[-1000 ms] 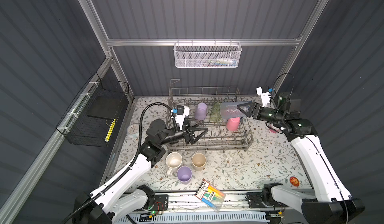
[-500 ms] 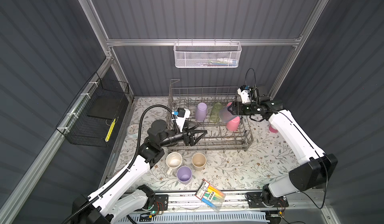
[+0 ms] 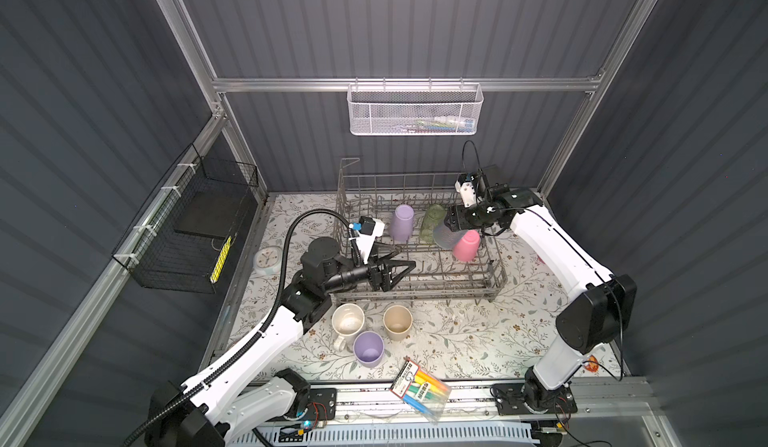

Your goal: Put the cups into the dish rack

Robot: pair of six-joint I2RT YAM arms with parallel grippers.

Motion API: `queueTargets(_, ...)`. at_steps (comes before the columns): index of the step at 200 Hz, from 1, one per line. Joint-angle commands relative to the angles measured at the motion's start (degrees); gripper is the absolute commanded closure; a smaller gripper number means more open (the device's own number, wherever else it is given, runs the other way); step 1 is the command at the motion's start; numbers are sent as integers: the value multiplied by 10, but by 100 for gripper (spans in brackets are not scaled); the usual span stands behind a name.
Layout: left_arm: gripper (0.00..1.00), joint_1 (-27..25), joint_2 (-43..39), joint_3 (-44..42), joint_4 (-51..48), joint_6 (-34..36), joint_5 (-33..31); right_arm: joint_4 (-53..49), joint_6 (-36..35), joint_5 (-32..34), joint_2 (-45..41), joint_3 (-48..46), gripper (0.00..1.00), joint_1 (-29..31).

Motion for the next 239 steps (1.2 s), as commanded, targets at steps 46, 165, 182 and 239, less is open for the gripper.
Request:
queueTargets(46, 20, 3, -9, 6, 0, 13, 2, -14, -8, 2, 47, 65, 80, 9)
queueTargets(165, 21, 3, 3, 12, -2, 23, 10, -43, -2, 23, 108, 92, 79, 19)
queueTargets(182, 21, 3, 2, 9, -3, 24, 10, -50, 0, 33, 124, 101, 79, 21)
queueTargets(239, 21, 3, 2, 4, -3, 25, 9, -57, 11, 65, 156, 110, 65, 36)
